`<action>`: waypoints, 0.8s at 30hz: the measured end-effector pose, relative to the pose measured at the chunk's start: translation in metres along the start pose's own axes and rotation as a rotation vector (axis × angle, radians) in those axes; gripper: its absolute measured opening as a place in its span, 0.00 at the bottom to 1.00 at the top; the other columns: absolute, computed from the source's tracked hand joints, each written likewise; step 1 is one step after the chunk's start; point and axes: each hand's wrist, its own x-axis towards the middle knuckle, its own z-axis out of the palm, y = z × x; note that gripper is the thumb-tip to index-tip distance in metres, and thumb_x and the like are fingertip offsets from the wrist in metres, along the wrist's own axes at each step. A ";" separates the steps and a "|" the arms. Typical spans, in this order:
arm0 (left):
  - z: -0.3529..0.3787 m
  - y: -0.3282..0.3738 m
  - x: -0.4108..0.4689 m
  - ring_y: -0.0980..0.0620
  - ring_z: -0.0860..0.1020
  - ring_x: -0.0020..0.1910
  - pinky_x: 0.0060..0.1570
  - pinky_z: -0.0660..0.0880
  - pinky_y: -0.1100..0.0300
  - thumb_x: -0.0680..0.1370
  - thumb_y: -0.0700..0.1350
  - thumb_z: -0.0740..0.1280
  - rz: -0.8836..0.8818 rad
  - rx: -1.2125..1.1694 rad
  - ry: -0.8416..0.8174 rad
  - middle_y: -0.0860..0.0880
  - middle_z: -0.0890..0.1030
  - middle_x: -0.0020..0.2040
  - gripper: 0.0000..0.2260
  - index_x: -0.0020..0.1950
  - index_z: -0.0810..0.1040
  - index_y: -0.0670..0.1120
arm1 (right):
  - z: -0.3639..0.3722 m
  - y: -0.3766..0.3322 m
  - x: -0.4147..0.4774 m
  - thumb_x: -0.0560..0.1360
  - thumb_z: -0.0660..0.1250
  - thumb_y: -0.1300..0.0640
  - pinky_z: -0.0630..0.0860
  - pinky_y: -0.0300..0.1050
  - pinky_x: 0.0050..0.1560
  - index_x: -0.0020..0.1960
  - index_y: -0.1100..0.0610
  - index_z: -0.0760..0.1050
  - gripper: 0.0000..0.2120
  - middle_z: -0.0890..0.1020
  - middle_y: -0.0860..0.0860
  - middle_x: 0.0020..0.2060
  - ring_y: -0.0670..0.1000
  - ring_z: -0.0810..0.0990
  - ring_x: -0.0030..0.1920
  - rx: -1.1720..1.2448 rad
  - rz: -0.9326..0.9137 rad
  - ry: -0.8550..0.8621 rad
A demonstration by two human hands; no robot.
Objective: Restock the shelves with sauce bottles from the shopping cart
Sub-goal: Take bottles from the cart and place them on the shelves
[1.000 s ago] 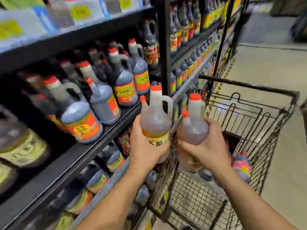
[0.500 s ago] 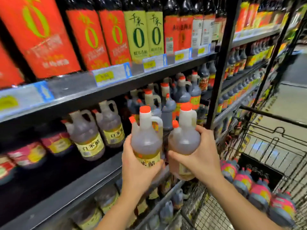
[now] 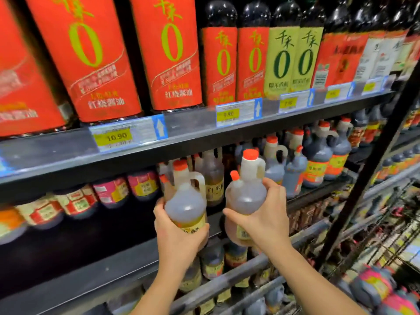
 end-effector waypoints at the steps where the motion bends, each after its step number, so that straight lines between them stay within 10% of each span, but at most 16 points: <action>1: 0.000 -0.003 0.003 0.53 0.75 0.58 0.45 0.70 0.70 0.58 0.47 0.83 -0.010 0.000 0.022 0.49 0.69 0.64 0.48 0.68 0.57 0.62 | 0.006 -0.001 0.003 0.51 0.72 0.27 0.71 0.45 0.50 0.66 0.45 0.59 0.50 0.61 0.39 0.53 0.46 0.66 0.61 0.002 -0.007 -0.006; 15: 0.020 -0.017 0.016 0.49 0.71 0.65 0.61 0.76 0.52 0.59 0.48 0.85 0.036 0.096 0.131 0.46 0.66 0.67 0.47 0.61 0.54 0.70 | 0.064 0.004 0.024 0.53 0.73 0.25 0.77 0.56 0.48 0.71 0.55 0.58 0.57 0.65 0.50 0.62 0.55 0.67 0.66 -0.122 0.055 -0.090; 24: 0.036 -0.017 0.013 0.47 0.69 0.65 0.54 0.74 0.56 0.58 0.52 0.84 0.081 0.193 0.203 0.51 0.64 0.67 0.43 0.59 0.56 0.65 | 0.078 0.006 0.026 0.58 0.66 0.26 0.74 0.53 0.44 0.68 0.60 0.61 0.51 0.68 0.55 0.61 0.58 0.68 0.63 -0.104 0.041 -0.011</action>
